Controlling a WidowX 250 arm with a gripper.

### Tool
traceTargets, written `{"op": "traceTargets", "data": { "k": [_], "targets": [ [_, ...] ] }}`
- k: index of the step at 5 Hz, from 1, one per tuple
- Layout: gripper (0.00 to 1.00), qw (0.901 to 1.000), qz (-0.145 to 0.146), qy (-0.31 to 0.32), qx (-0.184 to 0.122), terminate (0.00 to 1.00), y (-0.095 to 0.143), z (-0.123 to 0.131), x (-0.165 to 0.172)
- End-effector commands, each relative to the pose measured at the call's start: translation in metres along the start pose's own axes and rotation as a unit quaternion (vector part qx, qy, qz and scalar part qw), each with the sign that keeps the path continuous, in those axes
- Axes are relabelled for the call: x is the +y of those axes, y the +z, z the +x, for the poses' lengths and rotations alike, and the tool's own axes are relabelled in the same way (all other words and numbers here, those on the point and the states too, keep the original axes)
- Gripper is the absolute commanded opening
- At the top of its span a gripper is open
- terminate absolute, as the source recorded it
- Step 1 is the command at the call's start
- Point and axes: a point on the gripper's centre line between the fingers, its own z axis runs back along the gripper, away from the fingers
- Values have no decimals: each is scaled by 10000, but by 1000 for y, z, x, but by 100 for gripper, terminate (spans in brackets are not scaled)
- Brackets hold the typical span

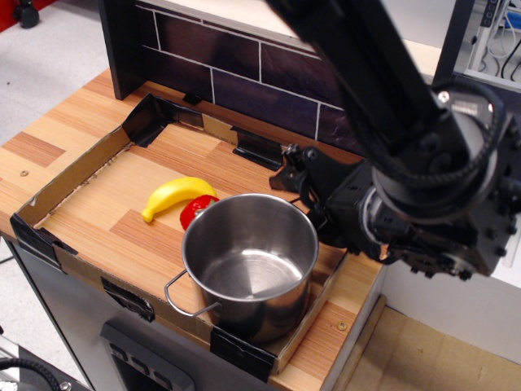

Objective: Topple metal pot

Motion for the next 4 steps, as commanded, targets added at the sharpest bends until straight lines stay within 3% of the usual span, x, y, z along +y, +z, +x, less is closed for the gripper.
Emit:
{"op": "traceTargets", "data": {
  "k": [1, 2, 4],
  "targets": [
    [0, 9998, -33, 113, 170, 0, -1, -2, 4],
    [0, 9995, -81, 244, 181, 0, 4, 1, 7],
    [0, 9883, -949, 1043, 576, 0, 24, 4, 16]
  ]
}}
